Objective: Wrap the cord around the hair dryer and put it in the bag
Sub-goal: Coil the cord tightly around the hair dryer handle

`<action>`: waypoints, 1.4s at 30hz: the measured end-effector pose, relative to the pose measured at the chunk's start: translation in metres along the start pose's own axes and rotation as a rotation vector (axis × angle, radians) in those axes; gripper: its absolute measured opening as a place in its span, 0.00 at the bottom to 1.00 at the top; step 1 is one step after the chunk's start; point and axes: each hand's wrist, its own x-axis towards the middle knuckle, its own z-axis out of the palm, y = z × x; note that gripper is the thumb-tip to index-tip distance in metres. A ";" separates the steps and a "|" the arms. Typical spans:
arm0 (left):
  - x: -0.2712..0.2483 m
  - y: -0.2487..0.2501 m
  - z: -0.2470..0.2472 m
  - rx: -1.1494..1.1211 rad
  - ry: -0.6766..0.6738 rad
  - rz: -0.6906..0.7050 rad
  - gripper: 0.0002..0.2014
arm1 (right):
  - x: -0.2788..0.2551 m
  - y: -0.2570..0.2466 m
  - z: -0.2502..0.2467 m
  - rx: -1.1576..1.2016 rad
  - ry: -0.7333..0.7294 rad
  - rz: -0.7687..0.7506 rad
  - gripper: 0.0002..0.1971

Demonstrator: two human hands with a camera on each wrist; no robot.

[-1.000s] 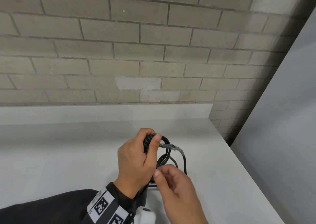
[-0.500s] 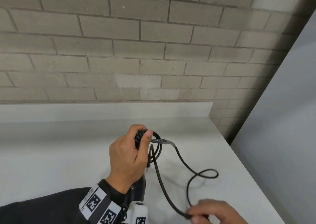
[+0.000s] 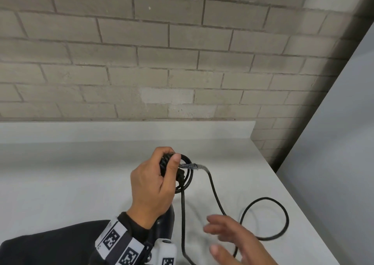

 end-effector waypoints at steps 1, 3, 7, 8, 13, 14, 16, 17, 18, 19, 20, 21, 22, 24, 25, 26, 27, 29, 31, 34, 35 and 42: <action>-0.001 0.001 0.001 0.002 -0.005 0.009 0.11 | 0.008 -0.012 -0.007 0.013 -0.003 0.037 0.37; -0.002 0.004 0.002 0.015 -0.019 0.037 0.13 | 0.020 -0.024 0.022 0.162 -0.032 0.058 0.29; -0.005 0.007 0.002 0.051 -0.021 0.090 0.19 | 0.033 -0.039 0.041 0.390 -0.027 0.026 0.17; -0.005 0.007 0.001 0.043 -0.023 0.090 0.18 | 0.034 -0.042 0.042 0.452 -0.012 0.018 0.15; -0.001 -0.002 -0.005 0.027 0.020 0.025 0.17 | 0.017 -0.044 0.016 0.490 0.139 -0.039 0.18; 0.000 -0.005 -0.006 0.021 0.026 0.006 0.17 | 0.011 -0.043 0.007 0.460 0.162 -0.052 0.20; 0.002 -0.009 -0.008 0.007 0.035 -0.015 0.15 | -0.001 -0.039 -0.009 0.382 0.160 -0.036 0.26; 0.002 -0.010 -0.009 -0.004 0.036 -0.022 0.15 | -0.006 -0.036 -0.017 0.316 0.167 -0.026 0.31; 0.002 -0.010 -0.010 -0.016 0.035 -0.027 0.14 | -0.008 -0.032 -0.023 0.217 0.184 -0.020 0.35; 0.002 -0.009 -0.010 -0.023 0.031 -0.028 0.13 | -0.010 -0.026 -0.028 0.086 0.205 -0.010 0.36; 0.001 -0.008 -0.010 -0.027 0.027 -0.027 0.12 | -0.010 -0.021 -0.031 -0.060 0.222 0.010 0.32; 0.001 -0.008 -0.010 -0.028 0.022 -0.027 0.12 | -0.009 -0.013 -0.033 -0.194 0.240 0.040 0.24; 0.000 -0.007 -0.009 -0.029 0.016 -0.028 0.11 | -0.008 -0.004 -0.033 -0.316 0.287 0.072 0.16; -0.001 -0.004 -0.008 -0.031 0.004 -0.026 0.11 | -0.004 0.008 -0.027 -0.567 0.346 0.134 0.06; -0.002 -0.003 -0.007 -0.031 -0.002 -0.022 0.11 | -0.001 0.016 -0.026 -0.683 0.341 0.133 0.13; -0.003 -0.002 -0.006 -0.030 -0.007 -0.016 0.11 | 0.002 0.025 -0.024 -0.731 0.354 0.084 0.18; -0.004 0.000 -0.005 -0.029 -0.011 -0.010 0.11 | 0.007 0.030 -0.021 -0.724 0.380 -0.015 0.21; -0.005 0.003 -0.004 -0.026 -0.023 0.009 0.11 | 0.015 0.024 -0.009 -0.621 0.429 -0.157 0.23; -0.006 0.006 -0.003 -0.019 -0.037 0.030 0.11 | 0.024 0.011 0.001 -0.508 0.476 -0.248 0.24; -0.007 0.008 -0.003 -0.017 -0.048 0.047 0.13 | 0.037 -0.006 0.015 -0.353 0.418 -0.279 0.22; -0.007 0.008 -0.003 -0.017 -0.047 0.049 0.14 | 0.041 -0.010 0.017 -0.302 0.373 -0.269 0.21; -0.005 0.002 -0.006 -0.025 0.013 -0.014 0.12 | 0.052 -0.006 0.009 -0.142 0.234 -0.239 0.12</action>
